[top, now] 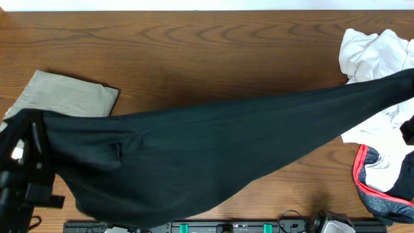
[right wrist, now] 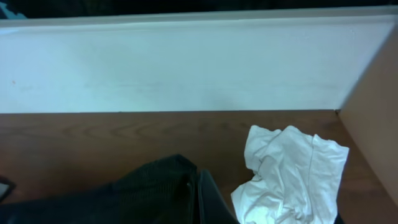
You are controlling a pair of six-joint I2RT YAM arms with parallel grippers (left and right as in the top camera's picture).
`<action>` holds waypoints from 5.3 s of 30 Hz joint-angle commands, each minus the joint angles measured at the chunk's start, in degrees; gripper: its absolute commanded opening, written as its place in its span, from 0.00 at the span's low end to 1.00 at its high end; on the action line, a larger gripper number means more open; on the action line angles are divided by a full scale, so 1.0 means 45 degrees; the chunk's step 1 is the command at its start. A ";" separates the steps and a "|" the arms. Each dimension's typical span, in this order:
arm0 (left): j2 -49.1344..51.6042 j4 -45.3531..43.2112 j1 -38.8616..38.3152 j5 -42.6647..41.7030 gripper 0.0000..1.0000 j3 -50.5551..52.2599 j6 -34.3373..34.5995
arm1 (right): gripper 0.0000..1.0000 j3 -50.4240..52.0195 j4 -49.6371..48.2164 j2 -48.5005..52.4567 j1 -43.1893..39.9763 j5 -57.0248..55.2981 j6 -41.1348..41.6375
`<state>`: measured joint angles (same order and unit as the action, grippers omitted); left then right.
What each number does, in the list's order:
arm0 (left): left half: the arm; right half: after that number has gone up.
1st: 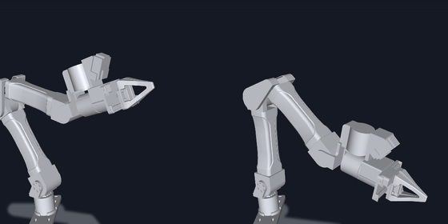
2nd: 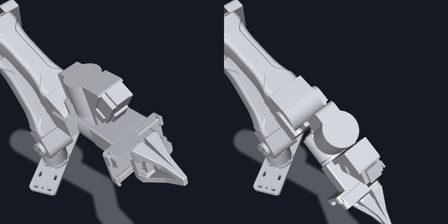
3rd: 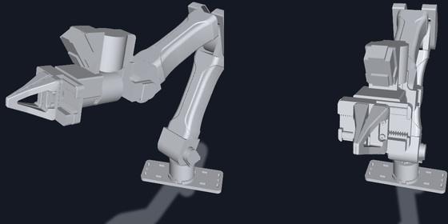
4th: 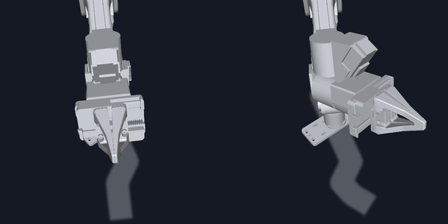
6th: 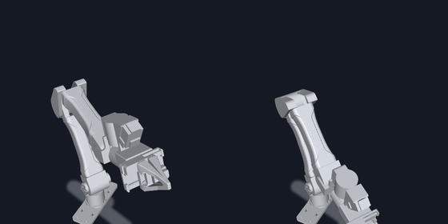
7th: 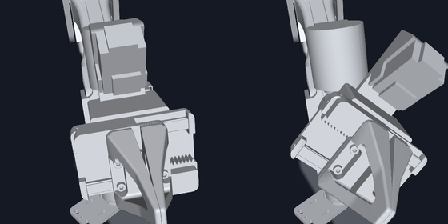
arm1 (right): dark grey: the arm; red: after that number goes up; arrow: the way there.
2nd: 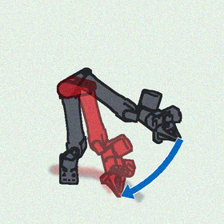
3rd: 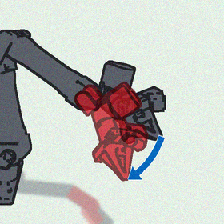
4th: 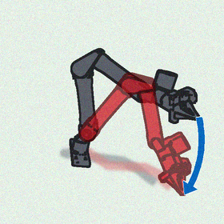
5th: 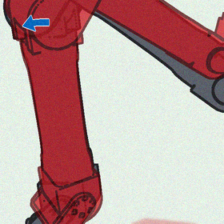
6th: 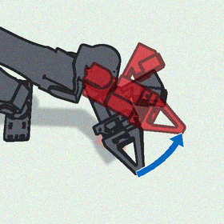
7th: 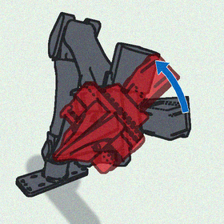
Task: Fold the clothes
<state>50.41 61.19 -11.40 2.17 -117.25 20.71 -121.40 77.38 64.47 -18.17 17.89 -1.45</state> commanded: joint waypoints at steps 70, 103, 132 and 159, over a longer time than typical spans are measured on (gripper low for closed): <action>1.1720 -0.3818 -0.6081 -1.0710 0.38 0.4736 -0.1219 | 0.01 -0.1413 0.2433 0.1729 -0.0126 -0.3293 0.1273; 1.6903 -1.5538 -0.9146 -1.4304 0.61 0.6693 0.5382 | 0.01 -0.1413 0.2720 0.1870 -0.0126 -0.3254 0.1409; 1.8661 -1.7641 -0.9437 -1.0652 0.61 0.6669 0.6416 | 0.01 -0.1418 0.2953 0.1865 -0.0126 -0.3050 0.1404; 1.8540 -1.8501 -0.9549 -1.2206 0.08 0.6411 0.6829 | 0.01 -0.1418 0.2943 0.1865 -0.0126 -0.2973 0.1404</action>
<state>134.58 -23.92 -53.82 -53.06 -87.37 56.62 -126.91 90.65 73.01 -18.31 4.10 4.12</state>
